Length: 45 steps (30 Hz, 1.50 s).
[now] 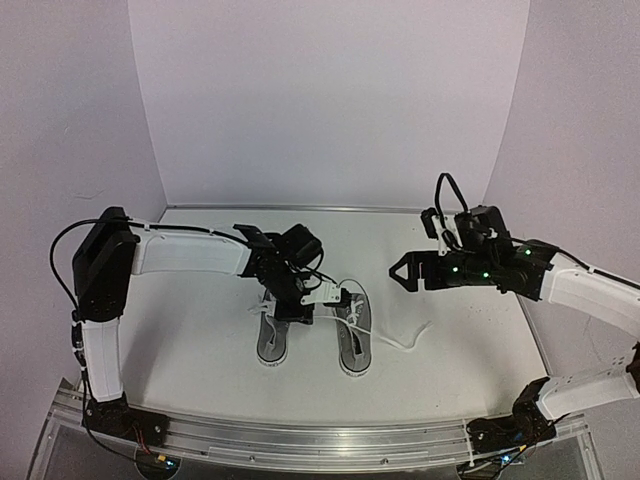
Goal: Tie the shoes
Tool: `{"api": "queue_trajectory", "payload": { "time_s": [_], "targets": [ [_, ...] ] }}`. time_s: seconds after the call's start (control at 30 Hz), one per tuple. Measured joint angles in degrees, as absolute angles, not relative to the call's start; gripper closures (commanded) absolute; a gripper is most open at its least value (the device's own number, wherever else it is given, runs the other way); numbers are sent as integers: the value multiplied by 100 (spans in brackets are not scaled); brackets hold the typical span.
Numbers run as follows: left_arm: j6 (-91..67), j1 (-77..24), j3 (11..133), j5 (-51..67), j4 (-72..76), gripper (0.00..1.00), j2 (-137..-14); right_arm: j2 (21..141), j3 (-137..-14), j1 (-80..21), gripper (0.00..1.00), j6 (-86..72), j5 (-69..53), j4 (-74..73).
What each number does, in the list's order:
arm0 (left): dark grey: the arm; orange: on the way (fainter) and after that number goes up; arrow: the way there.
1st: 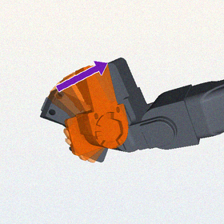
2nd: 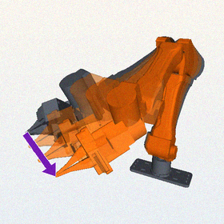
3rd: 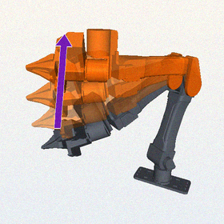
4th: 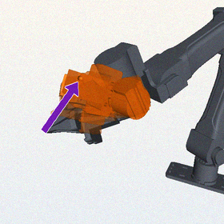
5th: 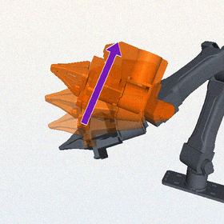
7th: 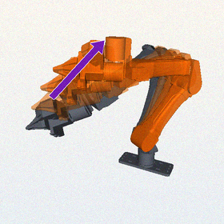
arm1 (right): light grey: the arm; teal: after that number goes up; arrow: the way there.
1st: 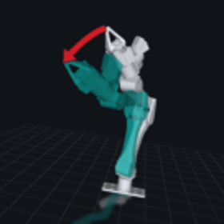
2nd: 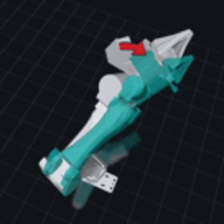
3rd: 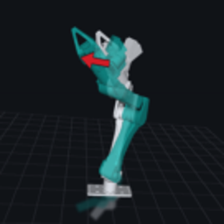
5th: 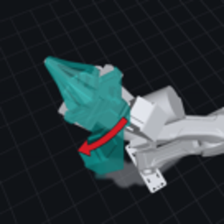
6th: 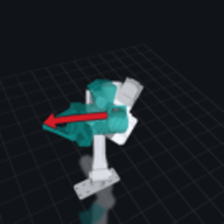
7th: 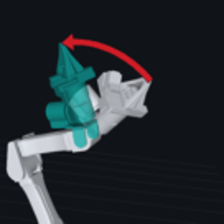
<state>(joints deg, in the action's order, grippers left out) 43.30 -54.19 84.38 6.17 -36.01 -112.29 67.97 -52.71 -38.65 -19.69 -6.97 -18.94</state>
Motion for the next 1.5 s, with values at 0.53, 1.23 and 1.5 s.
{"api": "queue_trajectory", "payload": {
  "time_s": [0.53, 1.23, 1.5],
  "targets": [
    [3835, -5454, 7956, 1296, -2786, 100, -10993, 7286, -5159, -3728, 60, -2027, -1471, -1565],
    [2830, -5559, 7625, 1984, -1281, 100, -10938, 8498, -4722, -3938, 58, -2874, -3433, 394],
    [2790, -5595, 7625, 1995, -1170, 100, -10940, 8849, -4722, -4060, 61, -3026, -3572, 691]
  ]
}}
